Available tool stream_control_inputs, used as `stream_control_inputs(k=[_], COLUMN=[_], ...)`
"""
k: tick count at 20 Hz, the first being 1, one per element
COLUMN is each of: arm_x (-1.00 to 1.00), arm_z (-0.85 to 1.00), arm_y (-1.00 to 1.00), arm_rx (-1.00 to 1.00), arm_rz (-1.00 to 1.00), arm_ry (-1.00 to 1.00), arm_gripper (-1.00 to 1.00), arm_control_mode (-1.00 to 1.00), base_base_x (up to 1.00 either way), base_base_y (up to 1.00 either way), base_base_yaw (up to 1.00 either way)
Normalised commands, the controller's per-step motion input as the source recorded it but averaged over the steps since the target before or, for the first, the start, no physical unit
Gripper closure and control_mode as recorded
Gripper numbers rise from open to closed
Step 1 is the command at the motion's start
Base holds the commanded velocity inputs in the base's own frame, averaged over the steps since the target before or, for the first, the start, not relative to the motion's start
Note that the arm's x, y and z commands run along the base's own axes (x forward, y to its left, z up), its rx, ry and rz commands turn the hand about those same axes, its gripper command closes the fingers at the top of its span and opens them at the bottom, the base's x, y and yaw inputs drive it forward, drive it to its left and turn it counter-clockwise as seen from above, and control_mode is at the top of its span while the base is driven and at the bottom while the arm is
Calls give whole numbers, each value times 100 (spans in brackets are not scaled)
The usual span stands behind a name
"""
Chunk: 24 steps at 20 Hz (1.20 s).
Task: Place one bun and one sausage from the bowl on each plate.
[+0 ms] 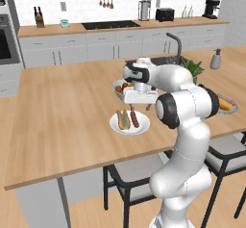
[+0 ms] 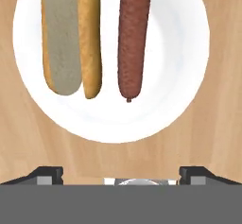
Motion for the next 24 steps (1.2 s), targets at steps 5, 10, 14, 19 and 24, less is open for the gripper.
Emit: stream_control_inputs(k=[5, 10, 14, 19, 24], arm_x=[-95, -83, -66, -47, -34], arm_z=[13, 0, 39, 98, 99], arm_y=[-4, 0, -15, -18, -13], arm_rx=[0, 0, 0, 0, 0], arm_rz=[0, 0, 0, 0, 0], arm_ry=[-2, -4, -9, -11, -3], arm_gripper=[-100, -100, -100, -100, -100], arm_control_mode=[-100, -100, -100, -100, -100], base_base_x=[0, 0, 0, 0, 0], base_base_y=[0, 0, 0, 0, 0], base_base_yaw=[0, 0, 0, 0, 0])
